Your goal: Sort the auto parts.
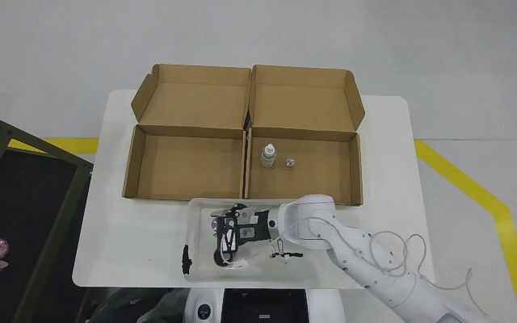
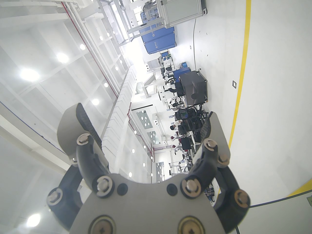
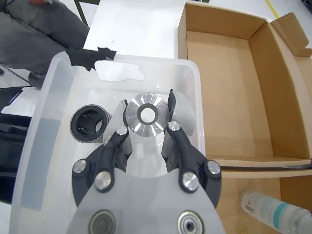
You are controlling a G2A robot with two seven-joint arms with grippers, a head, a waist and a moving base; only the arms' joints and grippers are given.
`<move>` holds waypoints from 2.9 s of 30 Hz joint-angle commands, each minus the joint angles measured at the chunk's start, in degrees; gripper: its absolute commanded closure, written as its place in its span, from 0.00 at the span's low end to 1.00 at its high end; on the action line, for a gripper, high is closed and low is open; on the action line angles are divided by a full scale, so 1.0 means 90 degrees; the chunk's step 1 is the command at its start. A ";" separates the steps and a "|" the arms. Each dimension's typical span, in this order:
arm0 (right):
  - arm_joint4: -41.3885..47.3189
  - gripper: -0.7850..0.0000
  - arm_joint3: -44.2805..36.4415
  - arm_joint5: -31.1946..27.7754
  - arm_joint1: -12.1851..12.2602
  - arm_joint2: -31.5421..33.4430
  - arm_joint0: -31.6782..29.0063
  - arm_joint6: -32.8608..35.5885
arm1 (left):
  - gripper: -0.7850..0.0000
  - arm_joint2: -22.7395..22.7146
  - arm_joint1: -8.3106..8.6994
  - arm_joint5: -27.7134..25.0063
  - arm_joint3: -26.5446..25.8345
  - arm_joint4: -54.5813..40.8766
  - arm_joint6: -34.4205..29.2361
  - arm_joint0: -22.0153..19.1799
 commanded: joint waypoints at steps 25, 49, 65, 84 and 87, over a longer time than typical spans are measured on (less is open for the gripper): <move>0.0387 1.00 -0.0538 0.0108 0.0156 0.0927 -0.0339 -0.0764 | 0.00 0.0000 0.0000 0.0000 0.0000 0.0000 0.0000 0.0000; 0.0655 1.00 0.1405 0.1113 -0.0538 -0.0044 0.1473 -0.0536 | 0.00 0.0000 0.0000 0.0000 0.0000 0.0000 0.0000 0.0000; 0.0751 1.00 0.3085 0.1668 -0.1176 -0.0702 0.2477 -0.0224 | 0.00 0.0000 0.0000 0.0000 0.0000 0.0000 0.0000 0.0000; 0.0295 0.79 0.4341 0.1895 -0.1837 -0.1305 0.3067 0.0257 | 0.00 0.0000 0.0000 0.0000 0.0000 0.0000 0.0000 0.0000; 0.0200 0.71 0.4436 0.1900 -0.1916 -0.1348 0.3117 0.0311 | 0.00 0.0000 0.0000 0.0000 0.0000 0.0000 0.0000 0.0000</move>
